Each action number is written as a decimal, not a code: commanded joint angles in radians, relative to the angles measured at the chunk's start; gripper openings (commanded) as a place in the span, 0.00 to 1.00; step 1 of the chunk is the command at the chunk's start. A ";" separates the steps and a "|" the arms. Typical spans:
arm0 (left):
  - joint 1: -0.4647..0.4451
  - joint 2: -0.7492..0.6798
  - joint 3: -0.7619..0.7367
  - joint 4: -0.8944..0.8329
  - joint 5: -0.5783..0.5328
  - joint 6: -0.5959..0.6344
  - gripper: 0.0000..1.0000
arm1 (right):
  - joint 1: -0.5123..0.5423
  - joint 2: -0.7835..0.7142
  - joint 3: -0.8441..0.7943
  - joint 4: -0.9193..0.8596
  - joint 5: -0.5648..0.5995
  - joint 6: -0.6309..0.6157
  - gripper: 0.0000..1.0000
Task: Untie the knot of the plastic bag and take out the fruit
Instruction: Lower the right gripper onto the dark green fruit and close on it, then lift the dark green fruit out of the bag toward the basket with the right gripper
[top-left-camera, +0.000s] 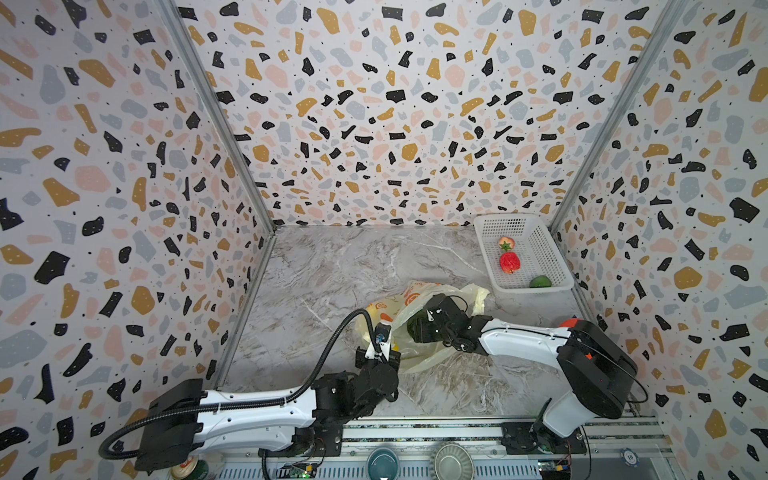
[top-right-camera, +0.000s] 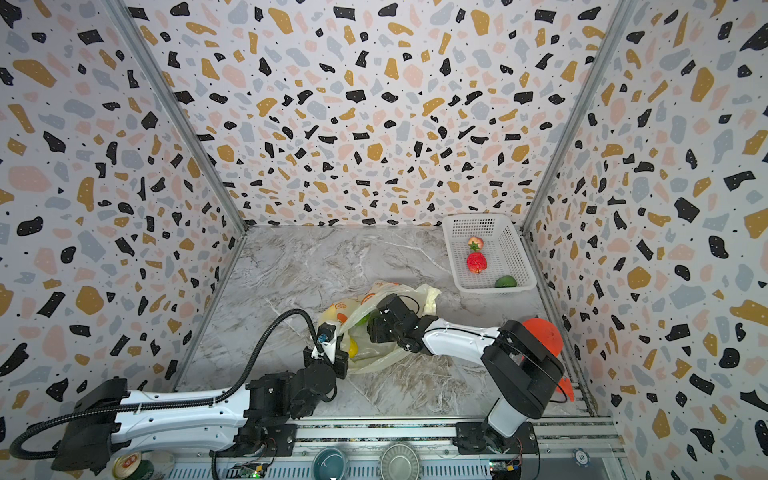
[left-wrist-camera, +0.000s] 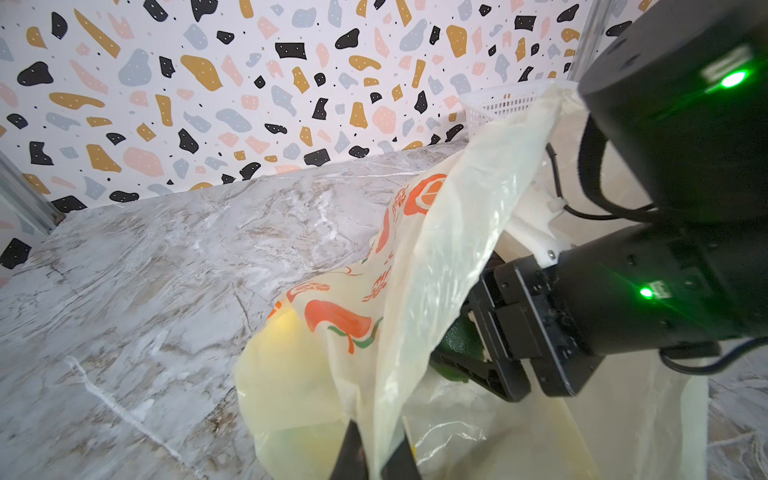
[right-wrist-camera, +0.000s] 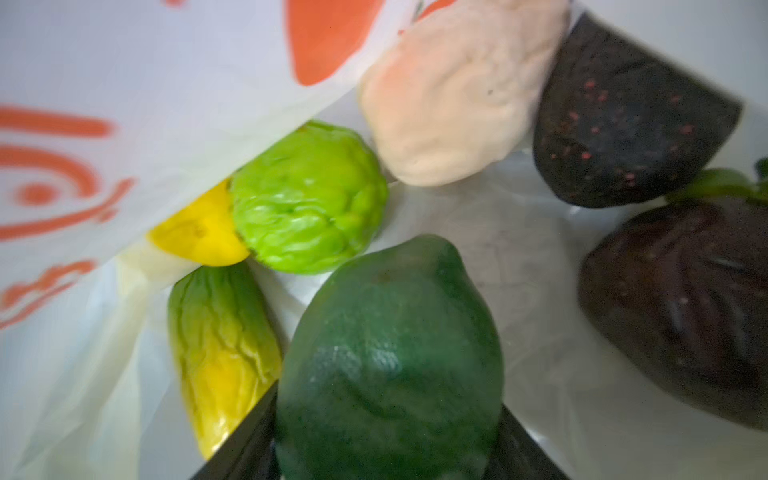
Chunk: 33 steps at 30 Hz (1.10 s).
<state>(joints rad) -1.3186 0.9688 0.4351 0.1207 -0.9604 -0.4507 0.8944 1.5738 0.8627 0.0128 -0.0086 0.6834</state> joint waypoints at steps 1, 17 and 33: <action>0.000 -0.001 0.020 0.007 -0.037 -0.017 0.00 | 0.034 -0.074 0.011 -0.114 -0.009 -0.073 0.62; 0.001 0.008 0.034 -0.019 -0.060 -0.023 0.00 | 0.140 -0.340 0.086 -0.444 -0.058 -0.202 0.62; 0.001 0.021 0.046 -0.021 -0.055 -0.010 0.00 | -0.202 -0.399 0.531 -0.652 -0.294 -0.346 0.62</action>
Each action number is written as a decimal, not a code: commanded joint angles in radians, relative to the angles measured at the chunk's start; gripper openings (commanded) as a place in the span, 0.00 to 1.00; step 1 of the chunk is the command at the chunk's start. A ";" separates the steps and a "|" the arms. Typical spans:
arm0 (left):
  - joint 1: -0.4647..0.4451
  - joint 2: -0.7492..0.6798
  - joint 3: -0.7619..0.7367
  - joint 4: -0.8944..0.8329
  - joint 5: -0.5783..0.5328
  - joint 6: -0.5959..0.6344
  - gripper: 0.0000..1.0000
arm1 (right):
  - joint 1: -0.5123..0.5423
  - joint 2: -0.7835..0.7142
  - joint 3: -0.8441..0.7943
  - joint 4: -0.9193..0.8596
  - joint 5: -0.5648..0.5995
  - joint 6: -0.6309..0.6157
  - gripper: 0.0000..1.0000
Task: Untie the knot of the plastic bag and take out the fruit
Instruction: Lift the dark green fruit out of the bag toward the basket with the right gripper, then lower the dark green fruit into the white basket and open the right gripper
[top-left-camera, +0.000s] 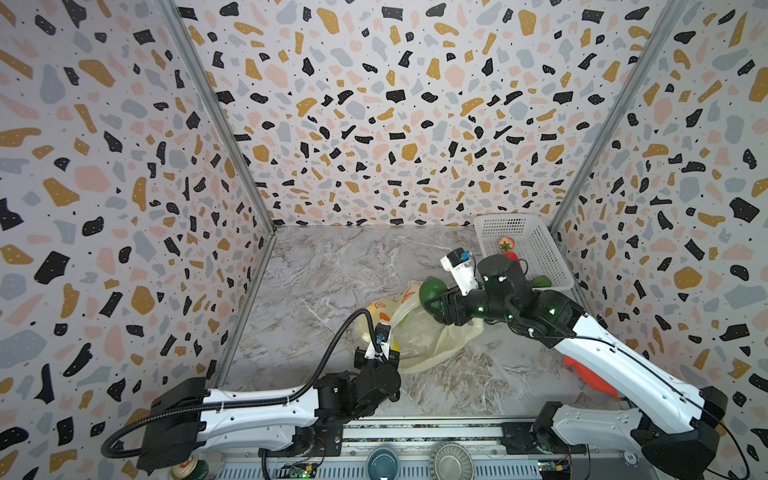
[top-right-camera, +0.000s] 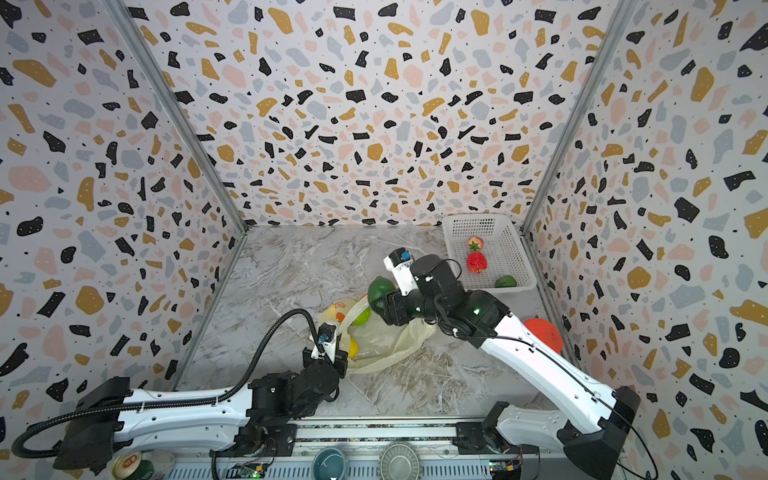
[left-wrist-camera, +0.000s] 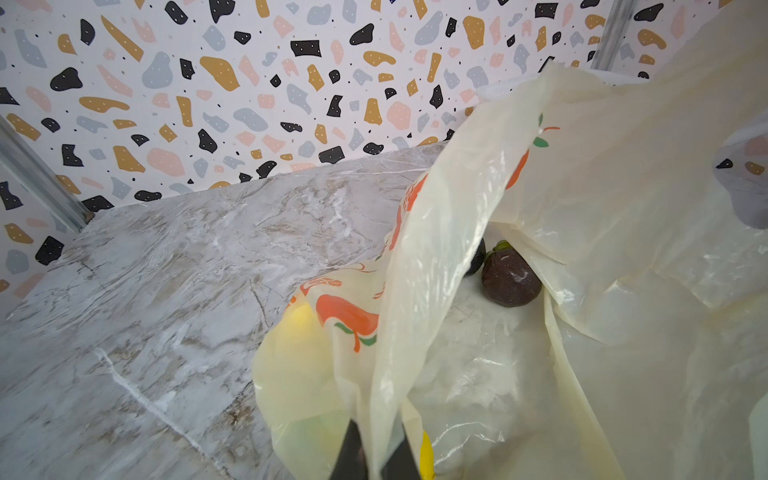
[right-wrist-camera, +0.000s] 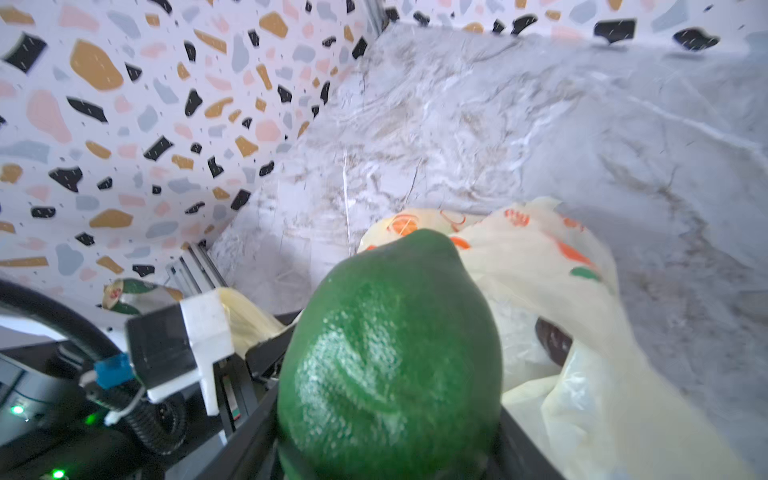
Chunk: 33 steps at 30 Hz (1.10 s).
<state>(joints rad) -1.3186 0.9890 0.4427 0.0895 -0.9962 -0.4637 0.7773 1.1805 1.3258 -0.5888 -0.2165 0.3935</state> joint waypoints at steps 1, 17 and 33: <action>0.000 0.000 0.039 0.012 -0.017 0.006 0.00 | -0.129 -0.003 0.078 -0.043 -0.120 -0.064 0.62; 0.001 -0.014 0.034 0.025 -0.004 0.027 0.00 | -0.779 0.253 -0.036 0.280 -0.060 -0.107 0.62; 0.001 -0.032 0.030 0.018 -0.023 0.017 0.00 | -0.901 0.674 0.101 0.370 0.128 -0.145 0.65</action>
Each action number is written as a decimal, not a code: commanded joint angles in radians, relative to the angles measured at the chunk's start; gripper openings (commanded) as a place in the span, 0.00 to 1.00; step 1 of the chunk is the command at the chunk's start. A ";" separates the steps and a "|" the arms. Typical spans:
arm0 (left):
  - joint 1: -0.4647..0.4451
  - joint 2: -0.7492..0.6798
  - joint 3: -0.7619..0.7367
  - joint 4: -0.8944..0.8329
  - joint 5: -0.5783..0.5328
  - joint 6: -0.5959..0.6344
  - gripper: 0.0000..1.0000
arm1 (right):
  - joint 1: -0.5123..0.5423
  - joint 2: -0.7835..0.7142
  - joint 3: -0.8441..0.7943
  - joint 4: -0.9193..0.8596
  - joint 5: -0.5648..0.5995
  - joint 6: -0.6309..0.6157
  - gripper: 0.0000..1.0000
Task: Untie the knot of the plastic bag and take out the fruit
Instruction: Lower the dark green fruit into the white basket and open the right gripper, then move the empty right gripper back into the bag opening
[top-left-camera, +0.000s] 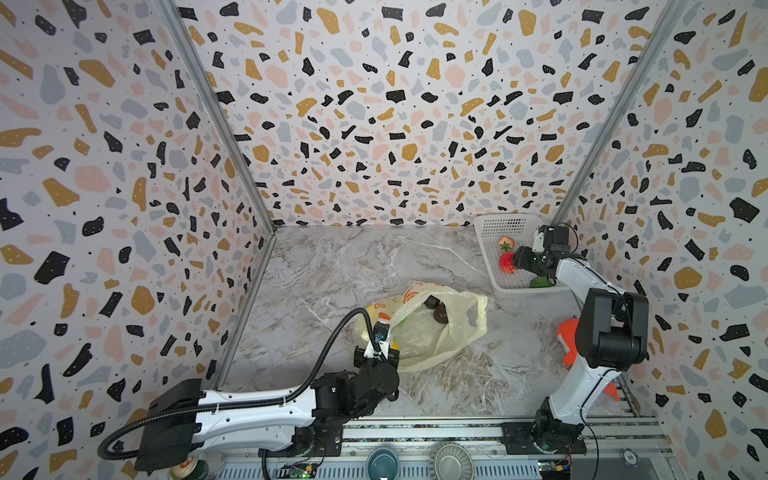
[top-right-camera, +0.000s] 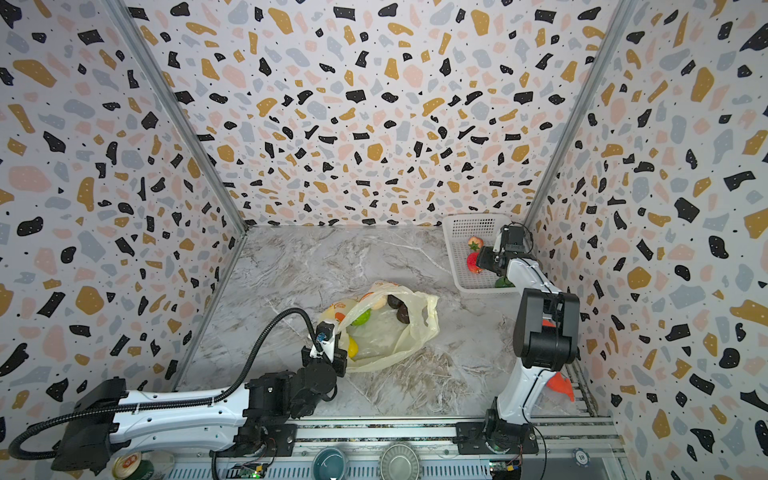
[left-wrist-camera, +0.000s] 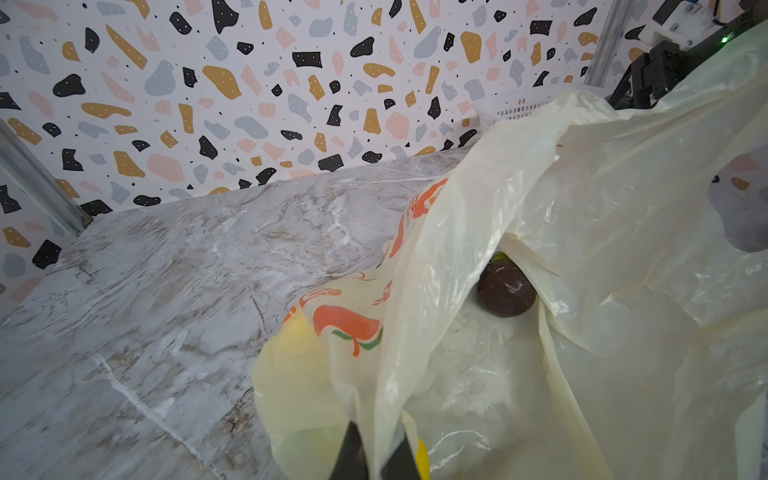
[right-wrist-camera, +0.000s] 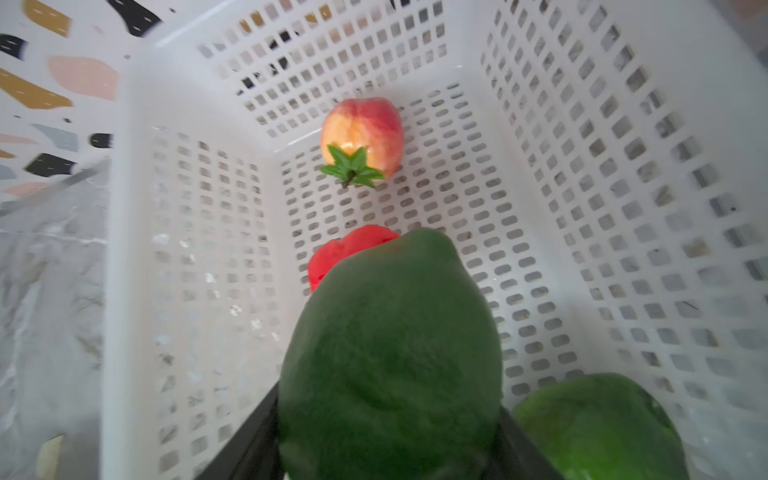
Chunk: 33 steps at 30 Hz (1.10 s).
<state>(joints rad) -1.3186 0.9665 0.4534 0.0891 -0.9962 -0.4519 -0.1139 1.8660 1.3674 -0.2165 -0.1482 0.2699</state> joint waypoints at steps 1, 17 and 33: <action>0.000 -0.009 0.017 0.018 -0.023 0.004 0.00 | -0.014 -0.005 0.059 -0.002 0.061 -0.021 0.66; 0.001 -0.002 0.019 0.016 -0.023 0.001 0.00 | -0.020 -0.042 0.052 -0.032 0.069 -0.006 0.89; 0.000 0.008 0.024 0.023 -0.034 0.005 0.00 | 0.171 -0.471 -0.059 -0.231 -0.079 -0.027 0.91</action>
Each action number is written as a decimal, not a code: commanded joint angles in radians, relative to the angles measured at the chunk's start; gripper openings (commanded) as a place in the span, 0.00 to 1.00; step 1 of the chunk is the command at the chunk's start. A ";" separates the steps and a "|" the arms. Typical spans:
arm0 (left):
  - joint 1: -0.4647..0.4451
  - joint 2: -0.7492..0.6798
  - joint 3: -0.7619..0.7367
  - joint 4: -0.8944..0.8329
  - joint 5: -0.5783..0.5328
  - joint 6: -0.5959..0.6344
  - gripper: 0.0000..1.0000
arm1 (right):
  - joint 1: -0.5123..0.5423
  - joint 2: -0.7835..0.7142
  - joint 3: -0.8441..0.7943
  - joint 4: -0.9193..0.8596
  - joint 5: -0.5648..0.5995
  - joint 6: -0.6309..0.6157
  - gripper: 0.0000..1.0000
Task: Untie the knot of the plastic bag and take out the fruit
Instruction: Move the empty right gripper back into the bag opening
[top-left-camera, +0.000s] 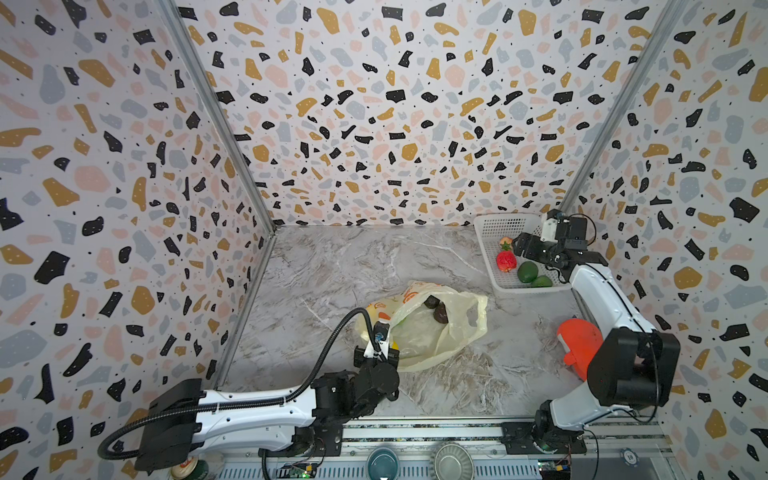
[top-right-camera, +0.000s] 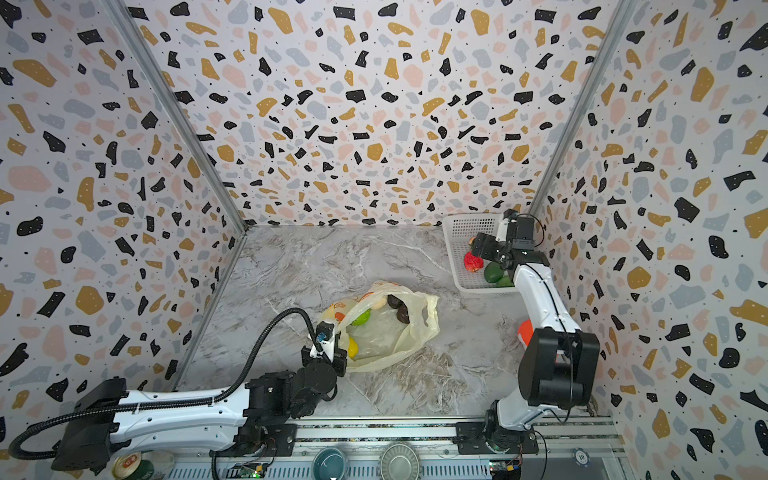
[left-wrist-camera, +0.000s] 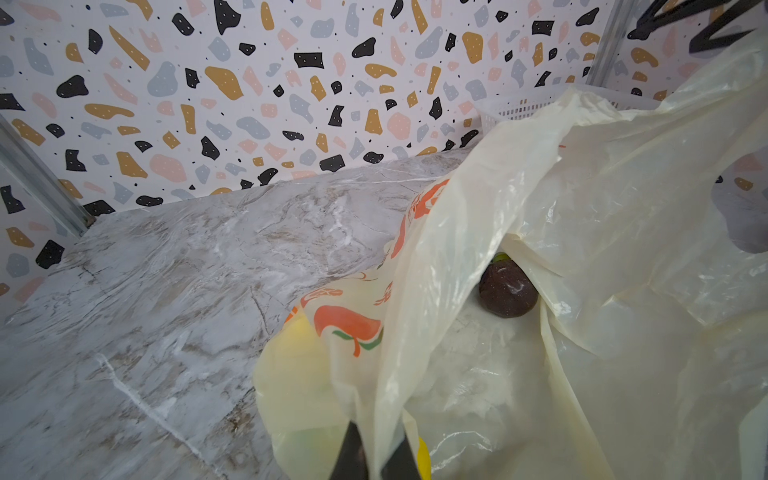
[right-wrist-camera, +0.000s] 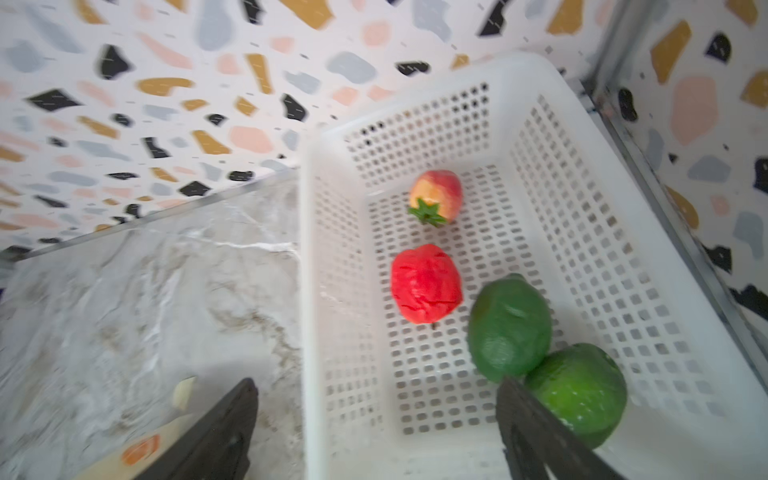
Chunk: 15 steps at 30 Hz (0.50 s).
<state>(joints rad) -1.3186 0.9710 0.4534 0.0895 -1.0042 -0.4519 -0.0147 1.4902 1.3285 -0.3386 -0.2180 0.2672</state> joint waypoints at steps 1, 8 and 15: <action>0.001 0.003 0.023 0.025 -0.027 0.005 0.00 | 0.115 -0.139 -0.030 -0.127 0.013 -0.025 0.92; 0.000 0.004 0.025 0.019 -0.031 0.002 0.00 | 0.363 -0.332 -0.048 -0.228 0.030 0.028 0.95; 0.001 0.006 0.031 0.015 -0.035 0.005 0.00 | 0.669 -0.357 -0.038 -0.272 0.073 0.115 0.95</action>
<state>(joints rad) -1.3186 0.9730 0.4534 0.0895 -1.0096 -0.4519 0.5655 1.1378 1.2823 -0.5522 -0.1833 0.3279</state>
